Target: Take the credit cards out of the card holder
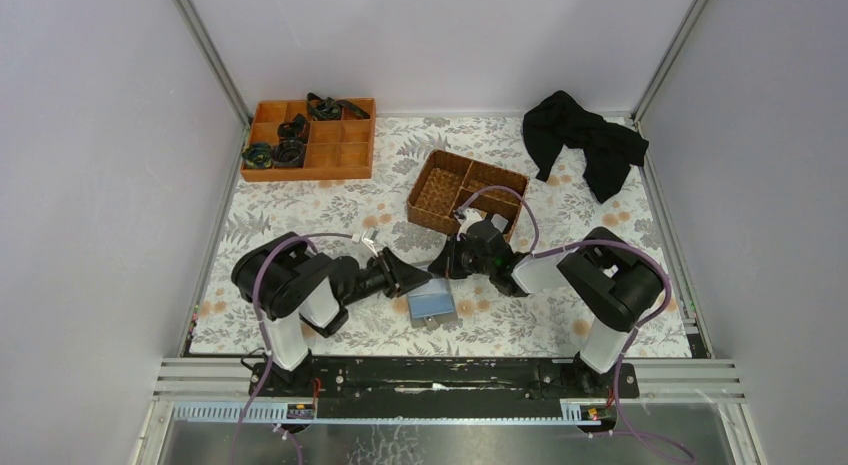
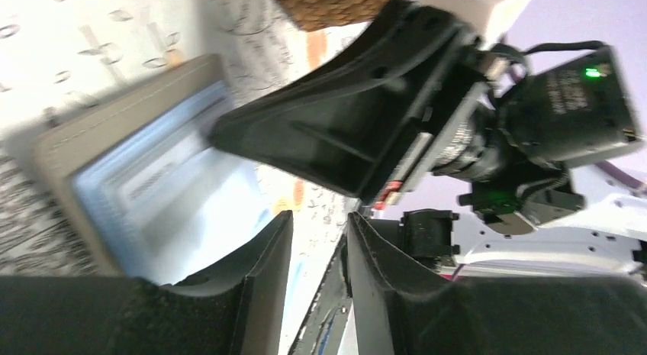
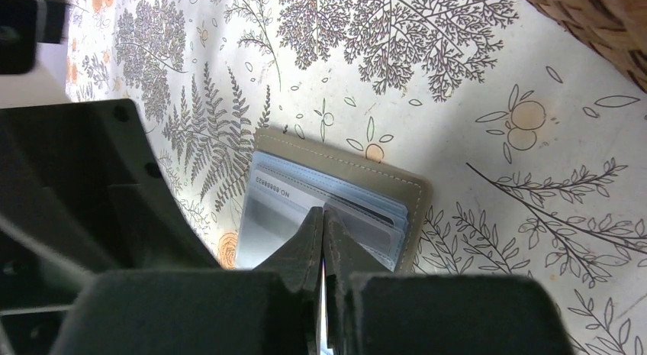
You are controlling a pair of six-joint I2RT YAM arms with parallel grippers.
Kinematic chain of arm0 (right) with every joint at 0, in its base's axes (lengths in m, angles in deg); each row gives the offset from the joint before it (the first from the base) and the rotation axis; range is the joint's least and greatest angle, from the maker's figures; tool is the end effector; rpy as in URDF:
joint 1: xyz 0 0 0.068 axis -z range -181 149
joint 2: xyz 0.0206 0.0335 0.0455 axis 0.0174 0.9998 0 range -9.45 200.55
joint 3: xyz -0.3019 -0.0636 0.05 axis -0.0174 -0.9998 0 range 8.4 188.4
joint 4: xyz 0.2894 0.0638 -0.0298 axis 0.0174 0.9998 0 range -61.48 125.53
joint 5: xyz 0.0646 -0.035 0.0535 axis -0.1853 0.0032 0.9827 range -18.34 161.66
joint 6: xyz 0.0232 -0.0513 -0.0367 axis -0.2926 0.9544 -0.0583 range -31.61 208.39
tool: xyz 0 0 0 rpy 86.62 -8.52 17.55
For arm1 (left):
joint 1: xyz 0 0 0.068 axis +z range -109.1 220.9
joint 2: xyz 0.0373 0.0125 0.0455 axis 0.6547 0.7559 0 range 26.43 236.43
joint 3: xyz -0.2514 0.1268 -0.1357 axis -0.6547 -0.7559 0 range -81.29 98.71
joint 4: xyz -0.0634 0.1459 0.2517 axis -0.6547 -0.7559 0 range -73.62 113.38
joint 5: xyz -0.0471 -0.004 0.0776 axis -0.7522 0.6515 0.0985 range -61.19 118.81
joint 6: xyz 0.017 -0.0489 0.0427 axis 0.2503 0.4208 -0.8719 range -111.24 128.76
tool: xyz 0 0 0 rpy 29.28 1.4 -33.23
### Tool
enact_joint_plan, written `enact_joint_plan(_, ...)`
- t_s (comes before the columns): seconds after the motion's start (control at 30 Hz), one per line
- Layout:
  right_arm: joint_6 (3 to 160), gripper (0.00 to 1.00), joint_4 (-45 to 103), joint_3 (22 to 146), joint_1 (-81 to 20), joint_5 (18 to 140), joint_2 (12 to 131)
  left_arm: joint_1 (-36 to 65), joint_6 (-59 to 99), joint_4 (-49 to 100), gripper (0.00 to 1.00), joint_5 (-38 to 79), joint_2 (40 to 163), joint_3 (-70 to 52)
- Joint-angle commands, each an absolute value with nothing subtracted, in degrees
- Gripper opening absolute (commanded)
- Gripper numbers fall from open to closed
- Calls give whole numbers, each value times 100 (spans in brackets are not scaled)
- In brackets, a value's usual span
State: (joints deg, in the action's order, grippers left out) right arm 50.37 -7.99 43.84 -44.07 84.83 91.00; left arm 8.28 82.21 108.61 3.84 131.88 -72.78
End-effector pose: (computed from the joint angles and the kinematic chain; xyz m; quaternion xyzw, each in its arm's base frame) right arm 0.2549 0.2549 0.1215 -0.0962 0.8503 0.4051 0.3219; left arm 0.1955 -0.1519 0.0940 -0.1362 0.7573 -0.5933 0.2366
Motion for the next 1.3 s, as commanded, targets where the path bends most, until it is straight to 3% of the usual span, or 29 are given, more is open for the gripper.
enact_joint_plan(0.0, 5405, 0, 840, 4085, -4408, 8304, 9293, 777, 8209, 11045, 39, 264, 12636, -7275)
enact_joint_plan(0.13, 5609, 3, 1088, 4262, -4413, 8150, 8835, 736, 7955, 10341, 40, 372, 12031, -7258)
enact_joint_plan(0.27, 5886, 36, 1544, 4527, -4422, 7921, 8137, 753, 7601, 9343, 41, 553, 11343, -7182)
enact_joint_plan(0.33, 6069, 45, 1839, 4655, -4424, 7856, 7878, 788, 7440, 8835, 41, 634, 10975, -7121)
enact_joint_plan(0.43, 6457, 50, 2259, 4755, -4477, 7680, 7696, 869, 7148, 7981, 41, 775, 10463, -7004)
enact_joint_plan(0.6, 6927, 46, 2749, 4830, -4918, 7092, 7651, 918, 6561, 6638, 41, 1147, 9578, -6839)
enact_joint_plan(0.73, 6860, 28, 2832, 4818, -5010, 6940, 7649, 881, 6314, 5941, 40, 1129, 9081, -6700)
enact_joint_plan(0.97, 6782, 13, 3017, 5015, -5040, 7255, 7497, 337, 6383, 5777, 39, 1484, 8964, -6720)
enact_joint_plan(1.27, 6378, 11, 3421, 4611, -5540, 7283, 6817, 873, 6312, 5232, 38, 1338, 8538, -6470)
